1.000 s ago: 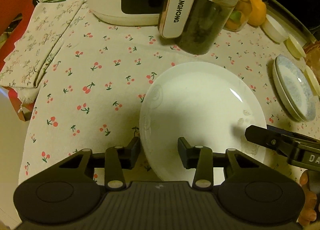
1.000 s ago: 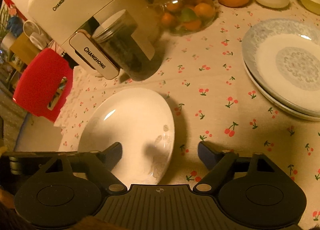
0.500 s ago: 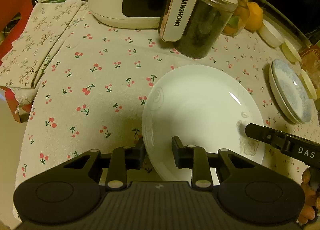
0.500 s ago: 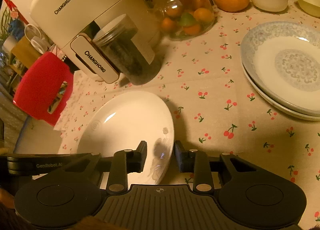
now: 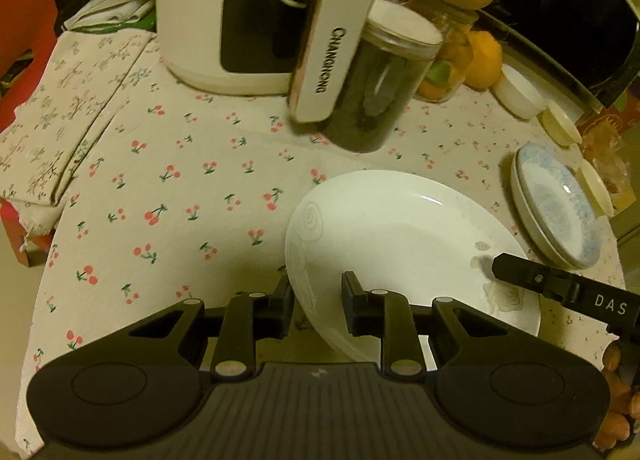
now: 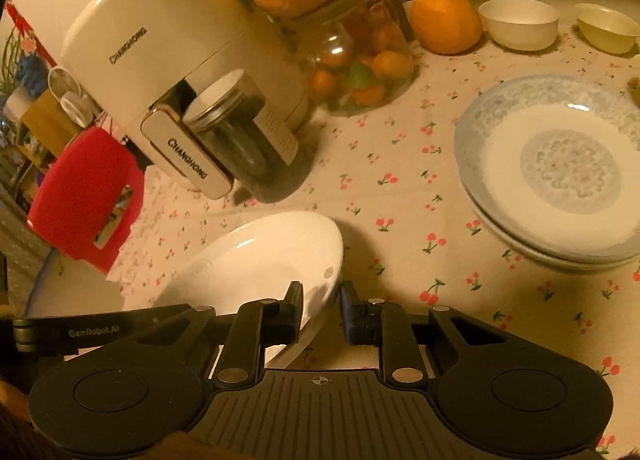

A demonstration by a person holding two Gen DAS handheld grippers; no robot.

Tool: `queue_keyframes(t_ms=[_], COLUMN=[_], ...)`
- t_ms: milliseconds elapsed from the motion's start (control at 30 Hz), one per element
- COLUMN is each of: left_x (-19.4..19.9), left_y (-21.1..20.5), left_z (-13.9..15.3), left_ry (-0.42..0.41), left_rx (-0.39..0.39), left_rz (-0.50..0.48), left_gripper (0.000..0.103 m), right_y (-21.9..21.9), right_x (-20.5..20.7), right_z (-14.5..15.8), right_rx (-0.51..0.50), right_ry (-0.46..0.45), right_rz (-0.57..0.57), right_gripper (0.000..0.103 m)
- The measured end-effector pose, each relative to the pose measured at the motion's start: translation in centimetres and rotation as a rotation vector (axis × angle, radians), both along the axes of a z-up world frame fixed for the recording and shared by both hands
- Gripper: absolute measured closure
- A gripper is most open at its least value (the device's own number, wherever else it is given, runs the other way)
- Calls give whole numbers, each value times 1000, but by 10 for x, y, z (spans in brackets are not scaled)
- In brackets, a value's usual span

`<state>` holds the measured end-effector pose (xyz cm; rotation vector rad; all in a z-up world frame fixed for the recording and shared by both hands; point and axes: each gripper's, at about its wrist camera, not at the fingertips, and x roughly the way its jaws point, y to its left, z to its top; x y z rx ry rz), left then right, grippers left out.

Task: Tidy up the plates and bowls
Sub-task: 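Close both grippers on the white plate's rim, then lift the white plate with both grippers and carry it over the plate stack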

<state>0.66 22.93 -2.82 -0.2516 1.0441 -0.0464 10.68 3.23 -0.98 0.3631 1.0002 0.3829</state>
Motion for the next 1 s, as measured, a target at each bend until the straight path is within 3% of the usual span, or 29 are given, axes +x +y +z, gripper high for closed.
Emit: queue_keyframes(t_ms=[1000], left_x=[35], left_y=[-81], left_z=[23], left_ry=[-103], left_rx=[-75], left_rz=[-85], left_gripper=[80], right_y=[-95], right_x=[9], right_z=[34], right_rx=[33], right_ry=[-78], right_rz=[-193], right_gripper=[83])
